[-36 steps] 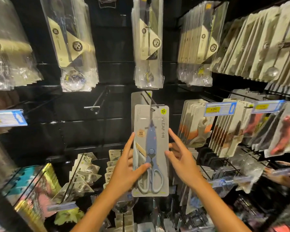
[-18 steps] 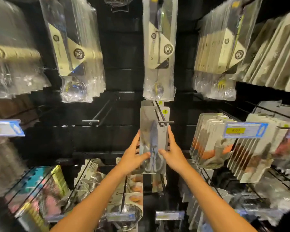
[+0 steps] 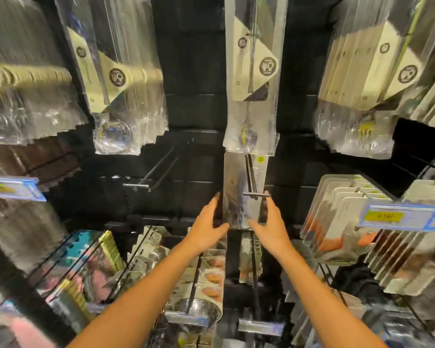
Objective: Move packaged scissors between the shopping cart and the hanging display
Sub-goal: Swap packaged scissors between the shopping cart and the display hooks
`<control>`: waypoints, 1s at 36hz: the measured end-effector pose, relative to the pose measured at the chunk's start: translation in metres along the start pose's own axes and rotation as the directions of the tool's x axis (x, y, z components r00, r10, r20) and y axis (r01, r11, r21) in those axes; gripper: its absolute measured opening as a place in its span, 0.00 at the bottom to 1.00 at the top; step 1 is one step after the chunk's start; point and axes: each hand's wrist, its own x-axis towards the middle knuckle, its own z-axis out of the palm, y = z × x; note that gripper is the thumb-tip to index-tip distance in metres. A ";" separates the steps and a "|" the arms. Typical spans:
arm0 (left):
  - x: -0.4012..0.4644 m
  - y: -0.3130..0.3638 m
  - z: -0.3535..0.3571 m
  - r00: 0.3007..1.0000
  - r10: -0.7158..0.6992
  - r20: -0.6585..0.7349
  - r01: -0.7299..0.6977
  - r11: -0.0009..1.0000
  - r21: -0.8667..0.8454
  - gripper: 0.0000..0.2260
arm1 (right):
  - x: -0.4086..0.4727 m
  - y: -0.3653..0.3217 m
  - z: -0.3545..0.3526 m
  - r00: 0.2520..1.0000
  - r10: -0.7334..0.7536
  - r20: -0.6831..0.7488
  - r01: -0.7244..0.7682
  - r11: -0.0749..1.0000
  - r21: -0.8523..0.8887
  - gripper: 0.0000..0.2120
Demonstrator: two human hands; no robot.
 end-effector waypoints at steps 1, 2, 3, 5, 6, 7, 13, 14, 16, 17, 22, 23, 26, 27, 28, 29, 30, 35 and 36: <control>-0.004 -0.006 -0.002 1.000 -0.001 -0.009 0.002 0.999 0.038 0.38 | -0.006 0.001 0.000 1.000 0.009 0.014 -0.008 1.000 -0.021 0.35; -0.010 -0.012 -0.005 1.000 -0.003 -0.011 0.004 0.997 0.081 0.38 | -0.012 0.003 0.000 0.999 0.022 0.036 -0.020 0.999 -0.049 0.35; -0.017 -0.016 -0.008 1.000 0.006 -0.012 -0.004 0.992 0.126 0.38 | -0.017 0.006 0.001 0.998 0.027 0.057 -0.022 0.997 -0.079 0.33; -0.034 -0.026 -0.017 0.999 0.038 -0.019 -0.033 0.976 0.215 0.35 | -0.027 0.010 0.006 0.994 0.018 0.103 -0.005 0.993 -0.118 0.30; -0.043 -0.030 -0.022 0.999 0.048 -0.022 -0.041 0.967 0.250 0.34 | -0.031 0.011 0.010 0.992 0.013 0.125 0.002 0.992 -0.125 0.30; -0.054 -0.034 -0.027 0.998 0.061 -0.027 -0.051 0.956 0.288 0.33 | -0.037 0.010 0.014 0.989 0.003 0.150 0.017 0.991 -0.136 0.30; -0.131 -0.064 -0.062 0.994 0.102 -0.046 -0.068 0.874 0.481 0.30 | -0.067 -0.007 0.058 0.906 -0.056 0.419 0.134 0.978 -0.159 0.27; -0.148 -0.069 -0.069 0.994 0.100 -0.050 -0.061 0.858 0.511 0.30 | -0.072 -0.009 0.069 0.881 -0.062 0.470 0.152 0.976 -0.156 0.26; -0.183 -0.080 -0.083 0.995 0.081 -0.061 -0.033 0.829 0.559 0.30 | -0.083 -0.016 0.093 0.826 -0.117 0.552 0.241 0.958 -0.158 0.25; -0.201 -0.089 -0.091 0.996 0.065 -0.068 -0.012 0.808 0.589 0.30 | -0.089 -0.020 0.106 0.794 -0.150 0.590 0.290 0.945 -0.149 0.26; -0.297 -0.120 -0.129 0.987 -0.061 -0.149 0.145 0.742 0.654 0.28 | -0.127 -0.053 0.180 0.623 -0.233 0.747 0.422 0.904 -0.070 0.26; -0.318 -0.126 -0.136 0.980 -0.093 -0.173 0.186 0.731 0.657 0.28 | -0.136 -0.059 0.196 0.591 -0.260 0.763 0.454 0.890 -0.049 0.26; -0.382 -0.145 -0.155 0.940 -0.218 -0.261 0.336 0.715 0.613 0.29 | -0.168 -0.076 0.242 0.478 -0.330 0.814 0.529 0.848 0.033 0.24; -0.403 -0.152 -0.160 0.925 -0.244 -0.292 0.376 0.707 0.599 0.29 | -0.180 -0.083 0.256 0.441 -0.338 0.831 0.547 0.836 0.050 0.24; -0.424 -0.158 -0.165 0.906 -0.269 -0.326 0.416 0.697 0.583 0.29 | -0.192 -0.089 0.271 0.407 -0.336 0.849 0.559 0.827 0.060 0.25; -0.444 -0.165 -0.169 0.891 -0.279 -0.359 0.447 0.686 0.575 0.29 | -0.204 -0.095 0.286 0.377 -0.328 0.866 0.567 0.821 0.064 0.25; -0.466 -0.173 -0.174 0.877 -0.287 -0.385 0.470 0.678 0.565 0.28 | -0.216 -0.100 0.302 0.347 -0.320 0.882 0.576 0.815 0.069 0.25; -0.565 -0.197 -0.197 0.785 -0.411 -0.464 0.614 0.613 0.497 0.28 | -0.282 -0.128 0.371 0.195 -0.300 0.934 0.630 0.768 0.115 0.27; -0.584 -0.198 -0.201 0.764 -0.425 -0.486 0.638 0.611 0.468 0.28 | -0.295 -0.135 0.384 0.171 -0.295 0.940 0.641 0.758 0.122 0.27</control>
